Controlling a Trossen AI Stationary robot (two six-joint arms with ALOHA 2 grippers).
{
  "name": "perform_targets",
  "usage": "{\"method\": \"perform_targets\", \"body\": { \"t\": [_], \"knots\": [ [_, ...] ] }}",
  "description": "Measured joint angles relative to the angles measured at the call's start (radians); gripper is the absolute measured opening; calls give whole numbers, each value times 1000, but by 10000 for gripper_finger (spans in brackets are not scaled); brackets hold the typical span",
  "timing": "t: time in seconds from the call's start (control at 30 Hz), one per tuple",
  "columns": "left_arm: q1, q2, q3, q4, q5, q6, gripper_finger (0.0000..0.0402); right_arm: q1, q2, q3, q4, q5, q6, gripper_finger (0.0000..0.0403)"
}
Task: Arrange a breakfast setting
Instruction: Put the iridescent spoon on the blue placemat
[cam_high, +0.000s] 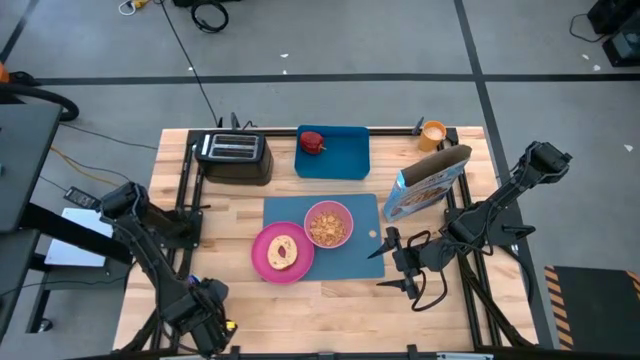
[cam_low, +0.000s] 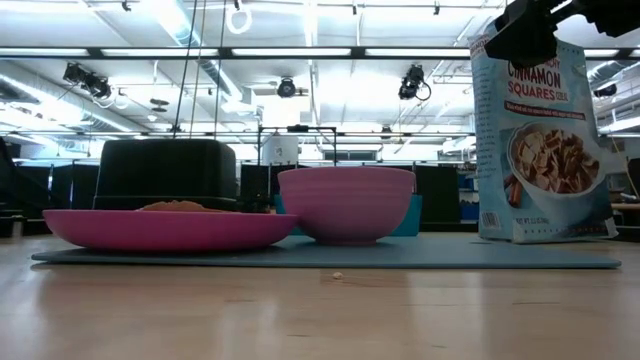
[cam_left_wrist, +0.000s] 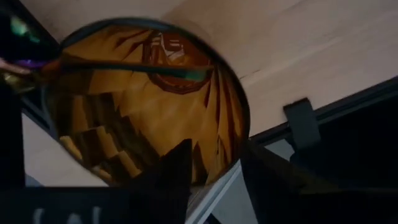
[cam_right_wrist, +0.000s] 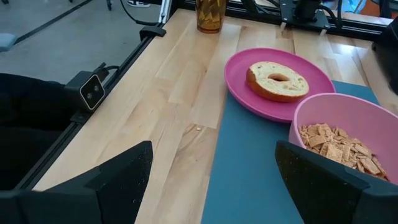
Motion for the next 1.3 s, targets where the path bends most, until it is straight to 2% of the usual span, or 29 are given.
{"method": "perform_targets", "body": {
  "t": [0.13, 0.37, 0.6, 0.9, 1.03, 1.17, 1.3],
  "knots": [
    [-23, -16, 23, -48, -26, 1, 160, 0, 0, 0, 0, 0, 0, 348],
    [-49, -82, 64, -101, -182, 5, 174, 0, 0, 0, 9, 0, 0, 348],
    [-49, -164, 68, -211, -278, 4, 176, 0, 0, 0, 16, -1, 0, 348],
    [-109, -357, 64, -366, -643, 62, 176, 2, 0, 0, 57, -94, -11, 348],
    [-122, -395, 63, -417, -742, 127, 176, -8, 0, 0, 121, -99, -66, 348],
    [-122, -426, 63, -471, -740, 158, 176, -53, 0, 0, 205, -152, -118, 348],
    [-127, -468, 47, -485, -633, 156, 176, -119, 0, 0, 257, -225, -135, 348]
  ]
}}
